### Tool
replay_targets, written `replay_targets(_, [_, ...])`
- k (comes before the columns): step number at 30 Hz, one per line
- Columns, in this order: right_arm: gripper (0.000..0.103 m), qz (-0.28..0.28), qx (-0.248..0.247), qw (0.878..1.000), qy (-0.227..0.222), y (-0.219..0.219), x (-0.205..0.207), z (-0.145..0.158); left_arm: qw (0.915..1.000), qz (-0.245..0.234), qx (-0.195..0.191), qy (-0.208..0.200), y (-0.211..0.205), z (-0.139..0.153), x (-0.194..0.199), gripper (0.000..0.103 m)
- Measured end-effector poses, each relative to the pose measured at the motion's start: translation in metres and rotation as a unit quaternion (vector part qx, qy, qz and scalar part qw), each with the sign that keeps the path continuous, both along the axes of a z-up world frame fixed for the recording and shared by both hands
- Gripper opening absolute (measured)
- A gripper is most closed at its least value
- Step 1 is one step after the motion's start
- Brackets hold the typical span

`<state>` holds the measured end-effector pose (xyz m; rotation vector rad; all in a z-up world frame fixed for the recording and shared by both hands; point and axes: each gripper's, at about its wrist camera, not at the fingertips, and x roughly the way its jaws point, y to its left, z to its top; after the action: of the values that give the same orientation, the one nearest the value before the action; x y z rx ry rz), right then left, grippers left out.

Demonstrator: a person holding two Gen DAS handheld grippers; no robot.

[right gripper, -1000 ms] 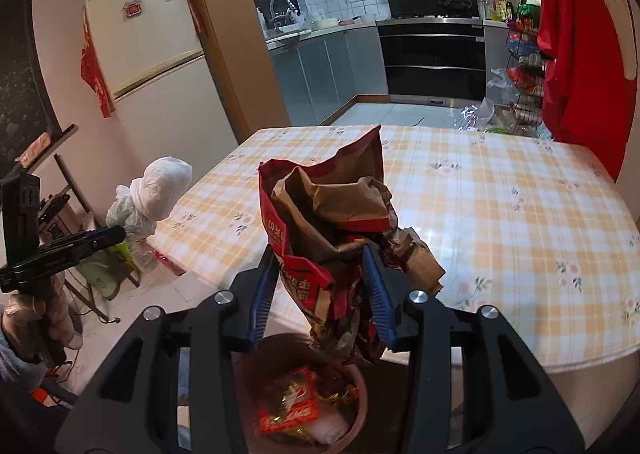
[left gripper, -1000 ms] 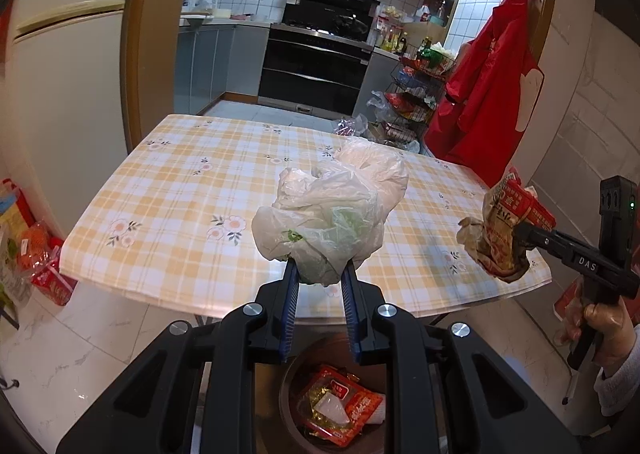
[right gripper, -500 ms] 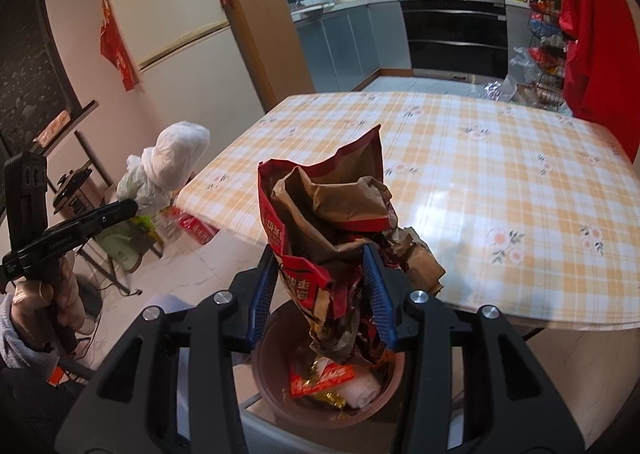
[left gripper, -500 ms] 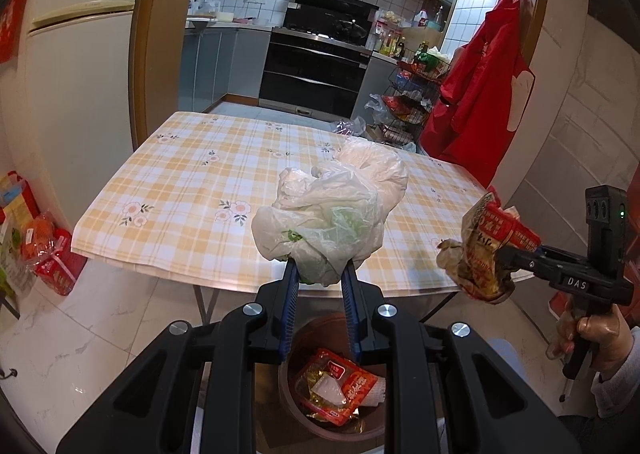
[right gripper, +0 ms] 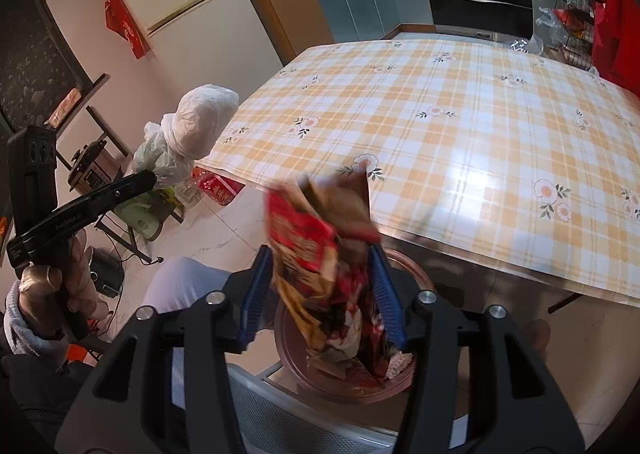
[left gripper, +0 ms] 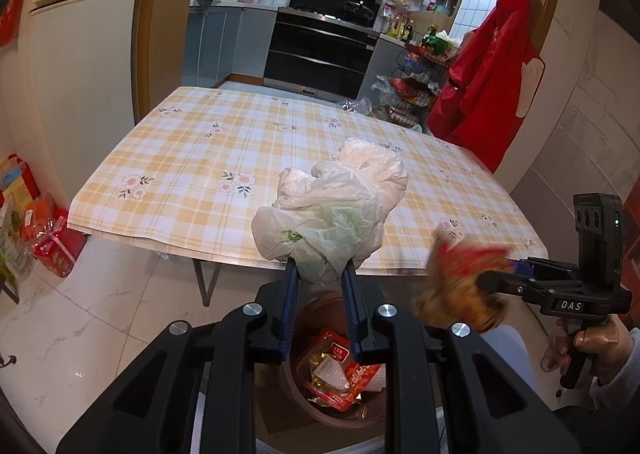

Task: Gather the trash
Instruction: 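Lower both bags over the bin and open both tools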

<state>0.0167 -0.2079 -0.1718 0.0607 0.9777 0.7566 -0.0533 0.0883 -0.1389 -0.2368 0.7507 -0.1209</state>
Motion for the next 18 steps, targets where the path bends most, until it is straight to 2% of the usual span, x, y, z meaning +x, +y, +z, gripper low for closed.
replay_targets(3, [0.059, -0.004, -0.001, 1.0, -0.003, -0.001, 0.002, 0.002, 1.0, -0.002, 0.001, 0.004, -0.002, -0.002, 0.001, 0.021])
replay_targets(5, [0.067, -0.014, -0.006, 1.0, -0.016, -0.004, 0.003, 0.006, 1.0, -0.006, 0.0, 0.006, -0.004, -0.003, 0.002, 0.021])
replay_targets(9, [0.088, -0.047, -0.01, 0.998, -0.043, -0.018, 0.007, 0.017, 0.9996, -0.026, 0.007, 0.011, -0.013, -0.005, 0.003, 0.021])
replay_targets(13, [0.094, -0.08, -0.007, 0.995, -0.062, -0.036, 0.013, 0.029, 0.9979, -0.059, 0.016, 0.023, -0.028, -0.009, 0.005, 0.021])
replay_targets(18, [0.095, -0.111, -0.009, 0.99, -0.083, -0.061, 0.018, 0.041, 0.994, -0.1, 0.013, 0.042, -0.048, -0.016, 0.01, 0.022])
